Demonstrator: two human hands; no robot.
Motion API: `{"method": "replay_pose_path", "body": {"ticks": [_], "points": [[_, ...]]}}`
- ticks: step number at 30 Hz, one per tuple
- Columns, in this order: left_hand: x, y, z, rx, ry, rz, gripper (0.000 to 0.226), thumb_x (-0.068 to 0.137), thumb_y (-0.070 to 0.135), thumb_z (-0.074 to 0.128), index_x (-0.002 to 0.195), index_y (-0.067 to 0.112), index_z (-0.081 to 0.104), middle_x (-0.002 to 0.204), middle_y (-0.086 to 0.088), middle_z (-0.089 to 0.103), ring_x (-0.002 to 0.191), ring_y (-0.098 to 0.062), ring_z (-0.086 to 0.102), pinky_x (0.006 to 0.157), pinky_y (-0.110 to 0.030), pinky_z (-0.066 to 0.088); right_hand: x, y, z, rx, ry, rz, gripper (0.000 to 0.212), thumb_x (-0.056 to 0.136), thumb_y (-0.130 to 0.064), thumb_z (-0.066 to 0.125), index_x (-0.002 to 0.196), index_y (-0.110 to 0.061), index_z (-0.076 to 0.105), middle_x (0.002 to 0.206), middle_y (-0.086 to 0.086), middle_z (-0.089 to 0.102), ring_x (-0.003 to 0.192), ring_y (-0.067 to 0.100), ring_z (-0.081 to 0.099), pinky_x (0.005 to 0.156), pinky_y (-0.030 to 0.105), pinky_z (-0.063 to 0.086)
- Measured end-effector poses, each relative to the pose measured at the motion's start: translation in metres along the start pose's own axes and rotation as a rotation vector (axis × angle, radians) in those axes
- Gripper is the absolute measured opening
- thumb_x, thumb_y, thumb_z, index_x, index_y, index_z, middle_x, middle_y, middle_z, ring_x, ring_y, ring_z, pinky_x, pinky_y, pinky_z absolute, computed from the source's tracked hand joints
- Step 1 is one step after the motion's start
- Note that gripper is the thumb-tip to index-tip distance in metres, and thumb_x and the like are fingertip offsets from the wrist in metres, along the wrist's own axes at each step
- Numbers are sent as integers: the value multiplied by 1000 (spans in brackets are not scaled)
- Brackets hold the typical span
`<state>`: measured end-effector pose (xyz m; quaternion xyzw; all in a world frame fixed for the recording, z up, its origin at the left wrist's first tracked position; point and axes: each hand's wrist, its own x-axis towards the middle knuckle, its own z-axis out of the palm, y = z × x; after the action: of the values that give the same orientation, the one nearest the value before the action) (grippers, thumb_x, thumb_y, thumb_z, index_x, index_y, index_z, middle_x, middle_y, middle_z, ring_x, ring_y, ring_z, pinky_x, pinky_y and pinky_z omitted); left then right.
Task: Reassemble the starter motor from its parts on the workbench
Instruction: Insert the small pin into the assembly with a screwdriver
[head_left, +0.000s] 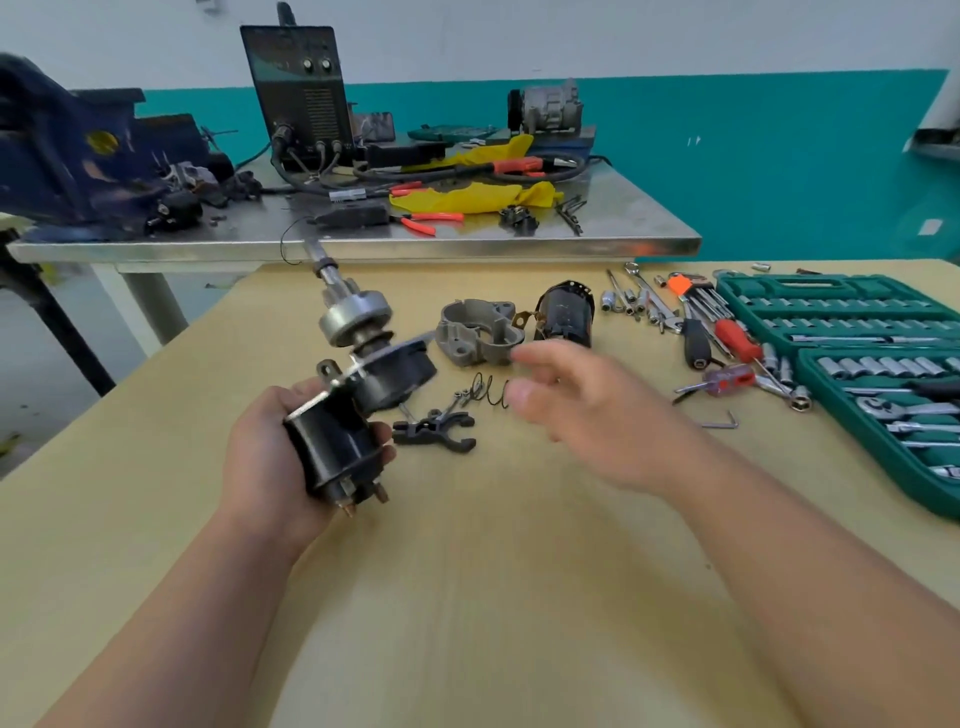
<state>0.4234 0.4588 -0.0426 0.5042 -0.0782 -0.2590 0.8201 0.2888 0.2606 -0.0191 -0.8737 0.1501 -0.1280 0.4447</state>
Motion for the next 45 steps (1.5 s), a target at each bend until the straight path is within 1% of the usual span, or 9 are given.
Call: {"method": "replay_pose_path", "body": {"ticks": [4, 12, 15, 19, 24, 27, 32, 38, 45], "points": [[-9, -14, 24, 125, -95, -11, 28, 71, 14, 45, 95, 10, 59, 75, -18, 67, 54, -30, 61, 49, -36, 53, 3, -5, 29, 356, -158, -4, 93, 54, -78, 69, 134, -36, 48, 125, -11, 62, 108, 12, 65, 93, 43, 52], [-1, -43, 69, 602, -98, -46, 28, 92, 50, 42, 103, 34, 62, 100, -4, 71, 90, -21, 69, 77, -41, 55, -7, 28, 8, 977, -3, 177, 71, 68, -45, 78, 124, -8, 55, 105, 17, 64, 79, 26, 65, 55, 31, 51], [-4, -52, 77, 859, -222, 144, 34, 90, 68, 26, 98, 46, 51, 91, 14, 68, 84, 4, 60, 72, -25, 45, -6, 37, 3, 1041, 90, 270, 55, 72, -48, 65, 114, -13, 62, 97, 12, 71, 76, 21, 67, 64, 35, 49], [-3, -58, 83, 854, -308, 277, 40, 82, 77, 32, 102, 48, 50, 89, 8, 71, 82, -7, 66, 80, -37, 54, -3, 45, -4, 1129, 141, 222, 44, 74, -44, 58, 106, -14, 67, 91, 12, 71, 79, 23, 69, 65, 38, 53], [-2, -57, 80, 788, -360, 286, 35, 84, 69, 52, 110, 46, 51, 100, 27, 68, 93, 5, 64, 79, -22, 47, -9, 58, -10, 1134, 116, 101, 49, 85, -39, 49, 113, 0, 62, 108, 27, 65, 97, 37, 64, 79, 48, 51], [-7, -61, 76, 832, -495, 244, 65, 65, 62, 66, 123, 50, 42, 109, 33, 58, 102, 4, 61, 83, -13, 49, -13, 59, -11, 1202, 73, -20, 46, 86, -38, 55, 111, -1, 64, 104, 22, 67, 98, 33, 65, 79, 40, 55], [-16, -66, 70, 859, -502, 359, 62, 57, 44, 82, 110, 51, 50, 102, 23, 65, 88, 0, 66, 75, -9, 45, -16, 58, -18, 1017, 18, -131, 57, 72, -59, 75, 109, -15, 74, 113, 14, 70, 108, 26, 65, 86, 33, 54], [-19, -62, 72, 914, -463, 470, 71, 58, 45, 74, 108, 72, 32, 104, 30, 59, 88, 5, 63, 74, -1, 40, -22, 54, -17, 655, 225, -147, 71, 65, -85, 58, 101, -27, 76, 106, 2, 74, 106, 21, 67, 95, 39, 50], [-16, -59, 71, 867, -457, 386, 60, 58, 46, 74, 105, 63, 40, 95, 28, 65, 79, 3, 65, 69, -8, 47, -33, 40, -22, 275, 230, -257, 64, 64, -85, 58, 118, -51, 50, 109, -20, 67, 102, 1, 63, 85, 16, 49]]}}
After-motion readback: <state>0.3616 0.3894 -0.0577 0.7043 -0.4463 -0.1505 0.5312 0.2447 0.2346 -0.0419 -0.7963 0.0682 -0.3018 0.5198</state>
